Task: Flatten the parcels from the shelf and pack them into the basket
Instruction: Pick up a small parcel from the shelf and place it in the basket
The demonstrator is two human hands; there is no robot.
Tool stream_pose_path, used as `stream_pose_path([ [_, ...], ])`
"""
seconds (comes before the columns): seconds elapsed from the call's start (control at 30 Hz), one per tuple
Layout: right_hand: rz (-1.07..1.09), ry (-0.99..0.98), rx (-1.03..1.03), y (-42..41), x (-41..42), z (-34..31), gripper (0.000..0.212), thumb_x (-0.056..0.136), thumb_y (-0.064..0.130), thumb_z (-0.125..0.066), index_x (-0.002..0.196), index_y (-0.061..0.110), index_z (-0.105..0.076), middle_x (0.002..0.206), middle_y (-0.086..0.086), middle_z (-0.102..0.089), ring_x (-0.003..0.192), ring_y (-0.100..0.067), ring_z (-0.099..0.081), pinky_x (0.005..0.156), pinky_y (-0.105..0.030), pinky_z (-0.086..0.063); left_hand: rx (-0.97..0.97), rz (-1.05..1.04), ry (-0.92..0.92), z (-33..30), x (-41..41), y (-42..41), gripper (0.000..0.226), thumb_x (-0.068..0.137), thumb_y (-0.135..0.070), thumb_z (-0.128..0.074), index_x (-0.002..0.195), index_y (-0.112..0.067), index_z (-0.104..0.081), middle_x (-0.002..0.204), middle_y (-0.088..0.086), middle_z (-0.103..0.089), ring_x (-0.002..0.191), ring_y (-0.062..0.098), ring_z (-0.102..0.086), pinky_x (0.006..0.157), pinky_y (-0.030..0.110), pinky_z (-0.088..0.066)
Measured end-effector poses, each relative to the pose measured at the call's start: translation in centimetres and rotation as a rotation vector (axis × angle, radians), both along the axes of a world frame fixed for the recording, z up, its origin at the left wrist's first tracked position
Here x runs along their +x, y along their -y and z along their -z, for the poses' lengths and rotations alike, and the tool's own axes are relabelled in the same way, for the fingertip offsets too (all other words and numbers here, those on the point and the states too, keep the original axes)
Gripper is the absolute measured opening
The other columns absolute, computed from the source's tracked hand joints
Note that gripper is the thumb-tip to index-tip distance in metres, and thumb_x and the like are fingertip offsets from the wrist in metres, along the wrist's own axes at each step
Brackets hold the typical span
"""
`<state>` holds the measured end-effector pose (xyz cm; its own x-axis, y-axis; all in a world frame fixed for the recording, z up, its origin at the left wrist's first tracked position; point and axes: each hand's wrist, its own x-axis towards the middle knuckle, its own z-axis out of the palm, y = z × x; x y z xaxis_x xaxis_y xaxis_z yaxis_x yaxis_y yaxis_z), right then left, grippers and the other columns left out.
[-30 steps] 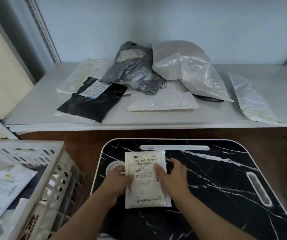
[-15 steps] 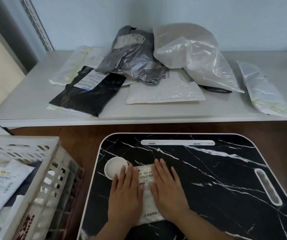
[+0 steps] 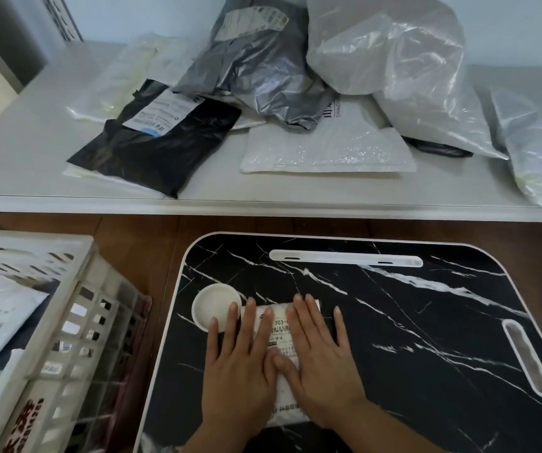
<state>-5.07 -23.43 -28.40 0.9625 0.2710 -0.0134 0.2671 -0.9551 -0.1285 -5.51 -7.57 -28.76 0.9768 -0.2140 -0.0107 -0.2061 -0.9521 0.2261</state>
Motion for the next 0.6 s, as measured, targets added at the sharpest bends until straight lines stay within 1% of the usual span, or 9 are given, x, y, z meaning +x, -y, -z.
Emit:
stream_pose_path([
  [0.07,0.004,-0.001,0.016,0.0,0.0,0.0,0.064,0.102,0.056,-0.018,0.151,0.017,-0.028,0.160,-0.004,-0.023,0.147,-0.022,-0.020,0.110,-0.053,-0.016,0.019,0.007,0.009,0.2,0.0,0.1,0.054,0.099,-0.043,-0.019,0.149,-0.025,-0.029,0.156,0.009,-0.028,0.145,0.030,-0.022,0.112,0.053,-0.019],
  [0.17,-0.009,0.016,0.010,-0.1,0.0,0.0,0.056,0.103,0.054,-0.015,0.152,0.027,-0.021,0.160,-0.004,-0.021,0.147,-0.024,-0.019,0.108,-0.055,-0.016,0.047,-0.003,0.018,0.4,-0.1,0.0,0.054,0.099,-0.044,-0.019,0.150,-0.028,-0.029,0.158,0.007,-0.025,0.146,0.029,-0.019,0.113,0.052,-0.017],
  [0.23,-0.012,0.021,-0.004,-0.1,0.1,0.0,0.055,0.103,0.053,-0.015,0.152,0.030,-0.020,0.161,-0.005,-0.020,0.147,-0.025,-0.019,0.108,-0.055,-0.016,0.049,-0.007,0.014,0.4,-0.1,0.0,0.055,0.097,-0.044,-0.027,0.150,-0.028,-0.029,0.158,0.007,-0.025,0.146,0.028,-0.018,0.113,0.052,-0.017],
  [0.3,-0.013,0.013,-0.021,-0.1,-0.1,0.0,0.056,0.103,0.053,-0.016,0.152,0.026,-0.024,0.160,-0.007,-0.020,0.147,-0.026,-0.021,0.107,-0.055,-0.016,0.060,-0.005,0.019,0.3,-0.2,0.1,0.058,0.095,-0.043,-0.031,0.149,-0.026,-0.030,0.158,0.008,-0.025,0.146,0.028,-0.019,0.112,0.053,-0.017],
  [0.43,0.004,0.024,-0.044,1.3,-2.2,0.2,0.069,0.101,0.058,-0.021,0.148,0.009,-0.034,0.157,-0.011,-0.027,0.144,-0.024,-0.027,0.107,-0.053,-0.019,0.068,0.002,0.030,0.2,-0.2,0.2,0.058,0.095,-0.042,-0.030,0.149,-0.022,-0.032,0.157,0.010,-0.026,0.146,0.029,-0.019,0.113,0.053,-0.016],
  [0.53,-0.029,0.026,-0.053,2.5,-3.9,0.1,0.070,0.101,0.057,-0.018,0.147,0.008,-0.035,0.156,-0.010,-0.030,0.143,-0.023,-0.030,0.106,-0.053,-0.021,0.087,-0.021,0.003,0.0,-0.1,0.2,0.057,0.096,-0.043,-0.027,0.149,-0.021,-0.033,0.155,0.012,-0.029,0.144,0.029,-0.020,0.113,0.052,-0.015],
  [0.6,0.016,-0.012,-0.055,2.4,-4.0,-0.2,0.069,0.101,0.056,-0.015,0.144,0.009,-0.039,0.153,-0.010,-0.037,0.142,-0.023,-0.033,0.105,-0.052,-0.022,0.105,-0.015,-0.021,-0.5,-0.1,0.3,0.057,0.099,-0.043,-0.016,0.147,-0.018,-0.034,0.153,0.014,-0.033,0.143,0.029,-0.022,0.112,0.052,-0.016],
])
